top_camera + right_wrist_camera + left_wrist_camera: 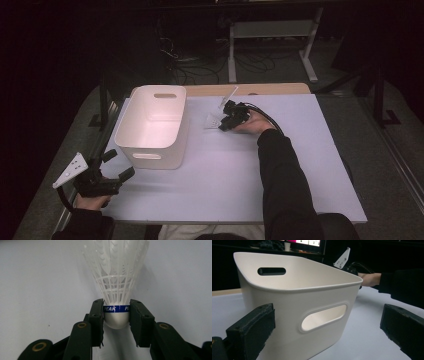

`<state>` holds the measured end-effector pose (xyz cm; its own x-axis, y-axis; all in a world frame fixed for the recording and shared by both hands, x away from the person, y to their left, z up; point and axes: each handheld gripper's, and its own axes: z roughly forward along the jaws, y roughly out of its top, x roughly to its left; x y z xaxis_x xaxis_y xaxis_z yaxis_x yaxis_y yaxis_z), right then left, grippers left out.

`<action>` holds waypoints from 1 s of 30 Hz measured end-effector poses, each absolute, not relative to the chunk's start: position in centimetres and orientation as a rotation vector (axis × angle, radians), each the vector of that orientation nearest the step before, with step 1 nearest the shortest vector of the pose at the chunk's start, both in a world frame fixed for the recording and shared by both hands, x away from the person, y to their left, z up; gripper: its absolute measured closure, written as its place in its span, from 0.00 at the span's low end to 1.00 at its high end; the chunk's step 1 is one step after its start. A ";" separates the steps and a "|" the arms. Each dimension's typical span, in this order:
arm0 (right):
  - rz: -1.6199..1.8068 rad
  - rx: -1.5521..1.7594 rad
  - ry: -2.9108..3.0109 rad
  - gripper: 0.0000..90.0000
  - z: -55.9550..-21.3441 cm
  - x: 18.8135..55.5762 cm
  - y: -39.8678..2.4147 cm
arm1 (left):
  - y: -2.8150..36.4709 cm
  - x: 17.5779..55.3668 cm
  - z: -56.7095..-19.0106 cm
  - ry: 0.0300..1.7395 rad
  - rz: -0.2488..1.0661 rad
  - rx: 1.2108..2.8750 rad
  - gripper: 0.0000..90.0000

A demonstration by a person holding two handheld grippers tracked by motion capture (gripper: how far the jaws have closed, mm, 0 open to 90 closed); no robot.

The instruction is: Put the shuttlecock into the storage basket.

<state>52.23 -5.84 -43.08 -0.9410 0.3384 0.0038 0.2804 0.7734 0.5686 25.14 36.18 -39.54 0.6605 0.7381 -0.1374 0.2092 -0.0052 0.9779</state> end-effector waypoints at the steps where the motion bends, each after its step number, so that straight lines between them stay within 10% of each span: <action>1: 0.894 0.504 2.865 0.71 -43.1 52.2 -5.9 | 36.2 25.1 -39.5 0.810 0.498 1.557 0.00; 30: 1.084 0.620 2.764 0.71 -37.7 51.1 -9.6 | 36.1 25.1 -39.5 0.812 0.499 1.555 0.00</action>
